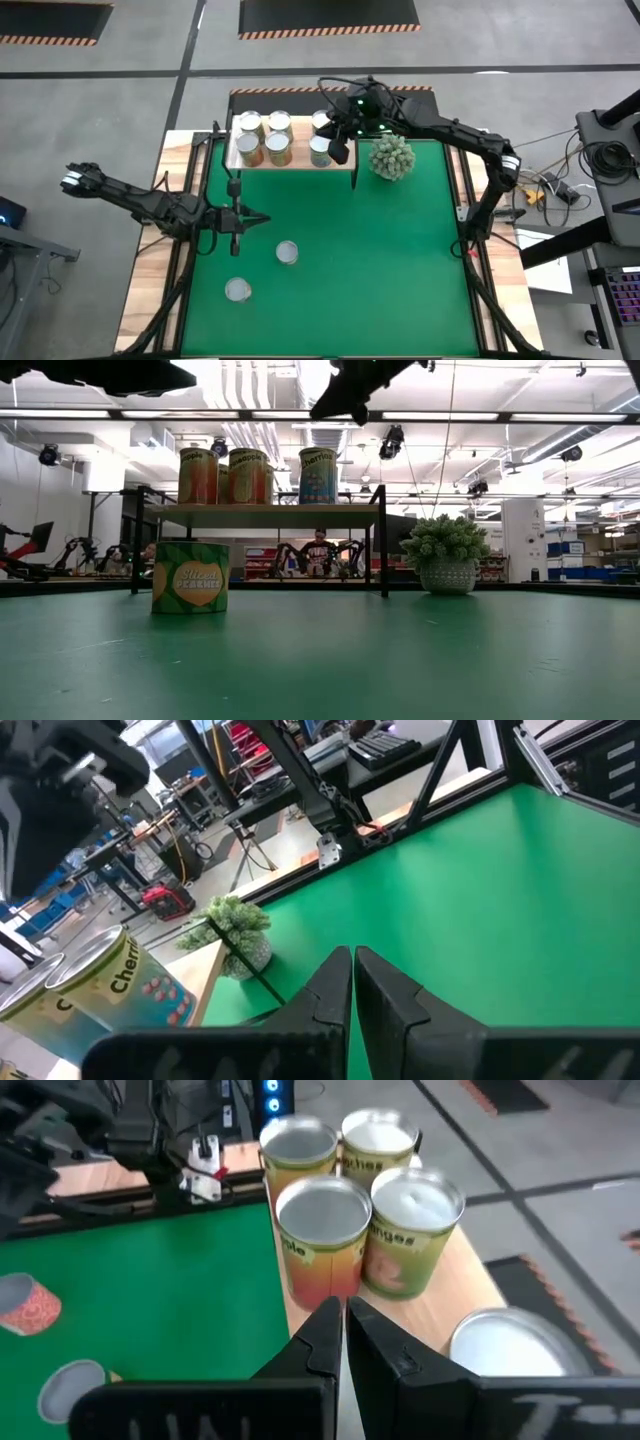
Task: Pick and place cans onto a shelf
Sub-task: Adjust the canned goods on the shelf
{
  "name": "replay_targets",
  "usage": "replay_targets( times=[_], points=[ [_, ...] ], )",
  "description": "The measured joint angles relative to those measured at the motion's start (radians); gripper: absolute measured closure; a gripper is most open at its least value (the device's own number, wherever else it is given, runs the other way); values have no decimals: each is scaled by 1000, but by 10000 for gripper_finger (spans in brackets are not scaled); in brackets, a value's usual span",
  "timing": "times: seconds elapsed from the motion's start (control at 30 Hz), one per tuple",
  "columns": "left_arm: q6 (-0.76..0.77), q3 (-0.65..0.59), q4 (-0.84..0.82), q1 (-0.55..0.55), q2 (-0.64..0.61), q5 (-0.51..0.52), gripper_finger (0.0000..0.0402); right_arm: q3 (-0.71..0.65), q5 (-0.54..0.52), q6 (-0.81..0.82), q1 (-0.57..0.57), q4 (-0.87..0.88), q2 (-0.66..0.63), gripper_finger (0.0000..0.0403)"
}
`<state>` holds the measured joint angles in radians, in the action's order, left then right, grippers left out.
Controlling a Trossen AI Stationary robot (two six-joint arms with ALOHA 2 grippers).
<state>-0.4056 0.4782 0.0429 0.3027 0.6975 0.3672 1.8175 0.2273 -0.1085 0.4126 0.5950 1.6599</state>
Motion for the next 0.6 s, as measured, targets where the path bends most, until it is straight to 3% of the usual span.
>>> replay_targets(
  times=[0.6],
  points=[
    [47,0,0,0,1,18,402,2,-30,21,0,39,62,394]
  ],
)
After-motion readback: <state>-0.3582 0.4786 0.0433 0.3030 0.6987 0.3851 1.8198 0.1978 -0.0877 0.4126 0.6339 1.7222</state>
